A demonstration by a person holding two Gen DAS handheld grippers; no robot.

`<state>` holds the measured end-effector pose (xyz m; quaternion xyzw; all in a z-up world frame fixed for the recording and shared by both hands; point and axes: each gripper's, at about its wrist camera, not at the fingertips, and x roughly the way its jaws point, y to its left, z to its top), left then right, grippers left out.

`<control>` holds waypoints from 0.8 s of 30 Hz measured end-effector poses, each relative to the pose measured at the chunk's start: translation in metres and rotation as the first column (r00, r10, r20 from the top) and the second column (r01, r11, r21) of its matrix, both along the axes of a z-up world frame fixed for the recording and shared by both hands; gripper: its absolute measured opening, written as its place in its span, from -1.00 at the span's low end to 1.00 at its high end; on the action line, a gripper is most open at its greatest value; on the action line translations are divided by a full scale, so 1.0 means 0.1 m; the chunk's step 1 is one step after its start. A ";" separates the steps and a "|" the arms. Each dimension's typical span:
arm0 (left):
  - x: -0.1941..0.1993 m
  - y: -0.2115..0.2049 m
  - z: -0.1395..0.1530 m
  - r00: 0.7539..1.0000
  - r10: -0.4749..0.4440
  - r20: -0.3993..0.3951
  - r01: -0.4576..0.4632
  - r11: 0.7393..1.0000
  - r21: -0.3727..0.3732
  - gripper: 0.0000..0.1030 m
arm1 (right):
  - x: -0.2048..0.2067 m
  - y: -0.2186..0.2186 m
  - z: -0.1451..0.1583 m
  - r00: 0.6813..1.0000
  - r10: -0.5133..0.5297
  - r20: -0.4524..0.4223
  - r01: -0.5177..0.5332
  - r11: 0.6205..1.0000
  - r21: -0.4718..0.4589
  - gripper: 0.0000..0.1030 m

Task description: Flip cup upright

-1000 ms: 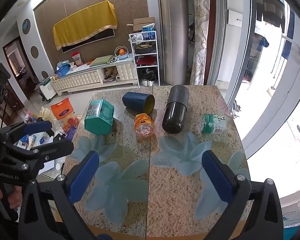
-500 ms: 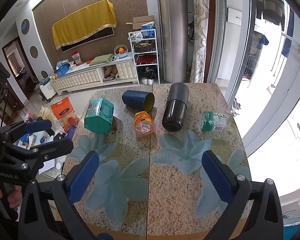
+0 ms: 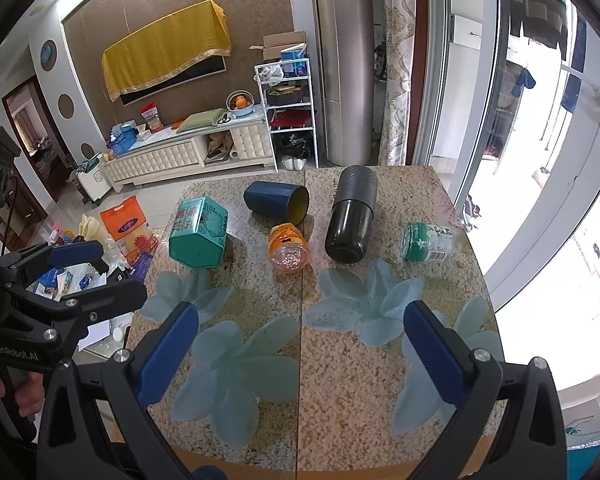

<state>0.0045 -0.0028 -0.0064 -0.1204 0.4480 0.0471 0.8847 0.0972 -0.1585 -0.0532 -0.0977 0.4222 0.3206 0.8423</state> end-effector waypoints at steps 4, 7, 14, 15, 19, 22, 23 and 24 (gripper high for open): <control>0.00 0.03 -0.02 1.000 -0.007 -0.005 0.008 1.000 0.001 0.99 | -0.01 0.01 0.00 1.000 -0.006 -0.002 0.006 1.000 0.003 1.00; 0.02 0.06 -0.02 1.000 -0.012 -0.018 0.012 1.000 -0.002 0.99 | -0.01 0.03 -0.01 1.000 -0.015 -0.010 0.015 1.000 0.002 1.00; 0.16 0.16 -0.02 0.998 -0.004 -0.058 0.004 1.000 -0.005 0.99 | 0.02 0.09 -0.05 1.000 -0.007 -0.030 0.007 1.000 -0.011 1.00; 0.20 0.19 -0.03 0.998 0.001 -0.066 -0.002 1.000 -0.008 0.99 | 0.03 0.09 -0.07 0.999 -0.007 -0.036 0.007 1.000 -0.010 1.00; 0.41 0.27 -0.09 0.994 0.023 -0.111 -0.025 1.000 -0.019 0.99 | 0.12 0.05 -0.20 0.996 -0.005 -0.086 0.004 1.000 -0.018 1.00; 0.62 0.33 -0.18 0.987 0.031 -0.156 -0.038 0.998 -0.041 0.99 | 0.24 -0.02 -0.29 0.993 -0.011 -0.120 0.008 1.000 -0.024 1.00; 0.70 0.35 -0.22 0.984 0.038 -0.172 -0.047 0.998 -0.048 0.99 | 0.28 -0.04 -0.32 0.991 -0.014 -0.130 0.010 1.000 -0.028 1.00; 0.78 0.37 -0.26 0.981 0.046 -0.189 -0.058 0.997 -0.056 0.99 | 0.36 -0.07 -0.37 0.988 -0.018 -0.150 0.013 0.999 -0.033 1.00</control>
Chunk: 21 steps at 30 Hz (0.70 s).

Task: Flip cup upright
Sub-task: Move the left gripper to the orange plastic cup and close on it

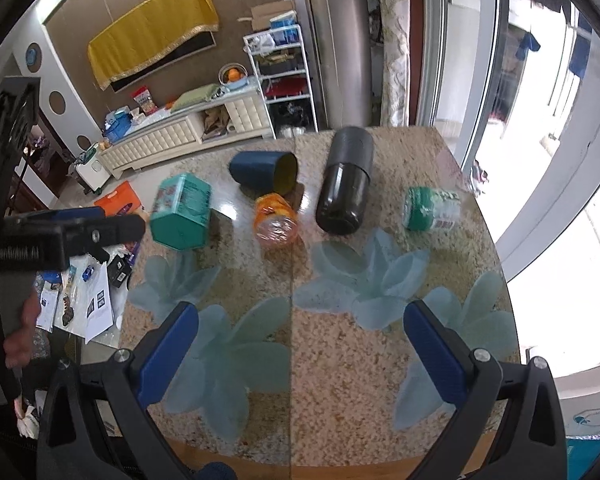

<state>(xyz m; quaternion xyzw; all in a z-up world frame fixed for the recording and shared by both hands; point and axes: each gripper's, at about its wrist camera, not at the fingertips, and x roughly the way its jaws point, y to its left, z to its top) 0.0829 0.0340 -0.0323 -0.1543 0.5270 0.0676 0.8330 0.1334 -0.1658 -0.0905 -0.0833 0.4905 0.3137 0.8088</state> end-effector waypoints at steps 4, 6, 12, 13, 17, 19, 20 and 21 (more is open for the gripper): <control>0.34 0.05 -0.18 0.997 0.041 -0.068 -0.043 0.999 -0.031 0.99 | 0.20 -0.08 -0.09 0.999 0.004 -0.041 -0.004 1.000 -0.015 1.00; 0.52 0.07 -0.31 0.992 0.058 -0.115 -0.065 0.997 -0.053 0.99 | 0.33 -0.14 -0.14 0.998 0.006 -0.061 -0.007 1.000 -0.024 1.00; 1.03 0.11 -0.75 0.966 0.126 -0.224 -0.156 0.980 -0.122 0.99 | 0.72 -0.33 -0.34 0.992 0.010 -0.124 -0.017 0.999 -0.050 1.00; 1.08 0.12 -0.81 0.962 0.139 -0.236 -0.173 0.977 -0.127 0.99 | 0.76 -0.35 -0.36 0.991 0.011 -0.132 -0.018 0.998 -0.053 1.00; 1.28 0.20 -1.04 0.933 0.200 -0.299 -0.247 0.960 -0.129 0.99 | 0.98 -0.47 -0.49 0.985 0.019 -0.173 -0.031 0.997 -0.066 1.00; 1.36 0.24 -1.15 0.919 0.224 -0.325 -0.283 0.947 -0.149 0.99 | 1.04 -0.48 -0.52 0.982 0.022 -0.187 -0.036 0.997 -0.070 1.00; 1.39 0.25 -1.20 0.913 0.231 -0.337 -0.296 0.942 -0.156 0.99 | 1.09 -0.52 -0.55 0.980 0.025 -0.195 -0.040 0.997 -0.072 1.00; 1.43 0.25 -1.25 0.906 0.239 -0.350 -0.308 0.938 -0.157 0.99 | 1.12 -0.53 -0.57 0.979 0.027 -0.200 -0.042 0.996 -0.073 1.00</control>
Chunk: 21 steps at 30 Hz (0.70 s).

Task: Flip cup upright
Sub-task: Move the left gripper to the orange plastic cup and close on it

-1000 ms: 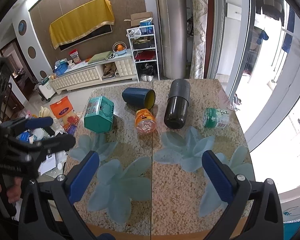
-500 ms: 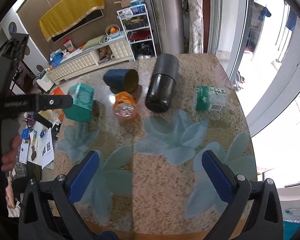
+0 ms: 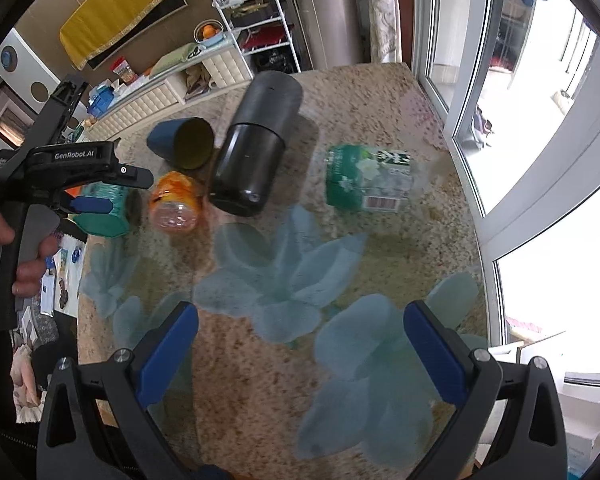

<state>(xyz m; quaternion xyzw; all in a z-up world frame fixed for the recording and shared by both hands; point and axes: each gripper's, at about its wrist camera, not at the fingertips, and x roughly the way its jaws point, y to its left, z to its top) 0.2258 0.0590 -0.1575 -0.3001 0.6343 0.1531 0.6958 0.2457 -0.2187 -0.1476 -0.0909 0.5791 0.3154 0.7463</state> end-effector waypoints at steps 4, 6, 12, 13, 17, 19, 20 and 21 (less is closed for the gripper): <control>0.12 0.03 -0.18 0.999 0.027 -0.045 -0.027 1.000 0.005 0.99 | 0.14 -0.05 -0.07 1.000 0.014 -0.021 -0.014 1.000 0.016 1.00; 0.17 0.05 -0.28 0.997 0.045 -0.066 -0.045 0.999 0.009 0.99 | 0.18 -0.09 -0.09 0.999 0.017 -0.030 -0.016 1.000 0.017 1.00; 0.23 0.10 -0.56 0.986 0.087 -0.141 -0.084 0.996 0.030 0.99 | 0.30 -0.21 -0.19 0.998 0.004 -0.057 -0.003 1.000 0.014 1.00; 0.24 0.10 -0.60 0.985 0.086 -0.150 -0.082 0.996 0.033 0.99 | 0.32 -0.23 -0.20 0.998 0.001 -0.060 0.000 1.000 0.011 1.00; 0.28 0.07 -0.76 0.980 0.090 -0.177 -0.085 0.996 0.036 0.99 | 0.38 -0.34 -0.22 0.997 -0.026 -0.072 0.027 1.000 0.008 1.00; 0.28 0.08 -0.81 0.981 0.097 -0.169 -0.091 0.995 0.044 0.99 | 0.39 -0.38 -0.23 0.996 -0.038 -0.075 0.038 0.999 0.010 1.00; 0.29 0.07 -0.83 0.981 0.094 -0.170 -0.087 0.995 0.047 0.92 | 0.40 -0.40 -0.22 0.996 -0.042 -0.074 0.043 0.999 0.010 1.00; 0.30 0.06 -0.86 0.981 0.089 -0.174 -0.081 0.995 0.049 0.77 | 0.40 -0.41 -0.21 0.996 -0.045 -0.073 0.046 0.999 0.010 1.00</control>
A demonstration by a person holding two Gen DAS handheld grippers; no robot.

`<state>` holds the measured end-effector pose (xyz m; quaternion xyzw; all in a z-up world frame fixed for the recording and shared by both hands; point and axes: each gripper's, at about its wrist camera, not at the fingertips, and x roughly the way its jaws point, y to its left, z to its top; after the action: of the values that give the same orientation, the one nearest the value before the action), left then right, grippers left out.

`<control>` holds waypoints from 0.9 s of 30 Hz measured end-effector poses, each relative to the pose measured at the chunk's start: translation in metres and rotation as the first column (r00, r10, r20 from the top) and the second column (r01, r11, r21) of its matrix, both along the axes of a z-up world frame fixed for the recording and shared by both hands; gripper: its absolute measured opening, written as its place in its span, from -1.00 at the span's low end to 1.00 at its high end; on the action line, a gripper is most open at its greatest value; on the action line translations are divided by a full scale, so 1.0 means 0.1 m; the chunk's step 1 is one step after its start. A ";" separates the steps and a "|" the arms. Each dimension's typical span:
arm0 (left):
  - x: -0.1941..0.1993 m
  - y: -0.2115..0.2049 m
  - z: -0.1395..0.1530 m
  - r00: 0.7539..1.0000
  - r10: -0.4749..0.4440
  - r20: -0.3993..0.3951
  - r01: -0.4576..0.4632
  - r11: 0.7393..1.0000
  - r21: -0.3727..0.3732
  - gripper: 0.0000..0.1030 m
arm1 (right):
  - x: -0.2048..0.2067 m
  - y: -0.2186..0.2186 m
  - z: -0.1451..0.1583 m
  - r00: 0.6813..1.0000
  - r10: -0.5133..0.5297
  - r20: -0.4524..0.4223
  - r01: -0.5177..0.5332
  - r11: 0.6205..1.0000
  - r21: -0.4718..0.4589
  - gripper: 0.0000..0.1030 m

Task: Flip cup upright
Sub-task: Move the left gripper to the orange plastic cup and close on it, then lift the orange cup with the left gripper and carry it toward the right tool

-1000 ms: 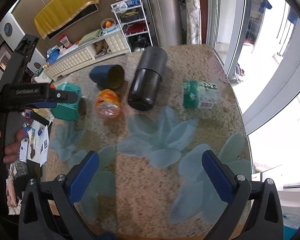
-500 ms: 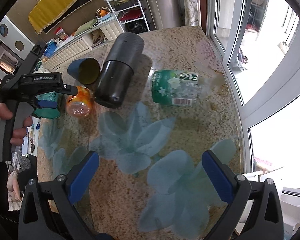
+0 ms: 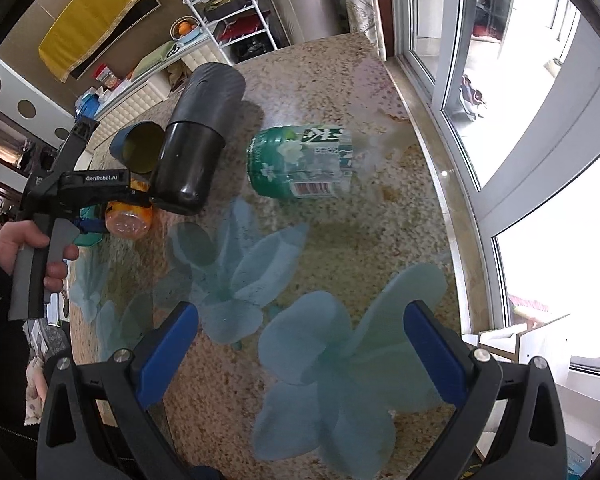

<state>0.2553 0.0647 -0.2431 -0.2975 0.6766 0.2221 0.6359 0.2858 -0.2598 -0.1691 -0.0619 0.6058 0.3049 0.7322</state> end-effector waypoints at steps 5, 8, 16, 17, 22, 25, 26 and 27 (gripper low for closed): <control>-0.06 -0.04 -0.16 0.999 -0.016 -0.034 0.015 1.000 -0.015 0.41 | -0.04 -0.03 0.03 1.000 -0.009 0.006 0.009 1.000 0.001 1.00; -0.14 -0.04 -0.20 1.000 -0.014 -0.027 0.013 1.000 -0.023 0.38 | -0.07 -0.01 0.03 1.000 -0.013 0.011 0.013 1.000 0.001 1.00; -0.53 0.07 -0.14 0.998 -0.031 0.050 0.034 0.998 -0.061 0.37 | -0.22 0.08 0.07 0.999 -0.015 0.031 0.015 1.000 0.006 1.00; -0.57 0.07 -0.12 0.998 -0.033 0.057 0.037 0.997 -0.062 0.37 | -0.24 0.09 0.08 0.999 -0.016 0.033 0.015 1.000 0.007 1.00; -0.83 0.17 -0.13 0.992 -0.060 0.107 0.066 0.996 -0.060 0.37 | -0.45 0.15 0.18 0.998 -0.019 0.058 0.018 1.000 0.017 1.00; -0.97 0.16 -0.14 0.987 -0.084 0.136 0.093 0.994 -0.064 0.37 | -0.59 0.18 0.24 0.997 -0.027 0.074 0.025 0.999 0.023 1.00; -1.05 0.15 -0.15 0.985 -0.095 0.144 0.106 0.992 -0.067 0.37 | -0.67 0.18 0.28 0.996 -0.035 0.083 0.033 0.999 0.026 1.00; -1.07 0.14 -0.16 0.983 -0.102 0.149 0.114 0.991 -0.069 0.37 | -0.74 0.18 0.30 0.995 -0.041 0.090 0.039 0.999 0.027 1.00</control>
<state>0.1485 0.0792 -0.2590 -0.3001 0.6517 0.1386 0.6826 0.2117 -0.2414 -0.1391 -0.0541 0.5694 0.2947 0.7655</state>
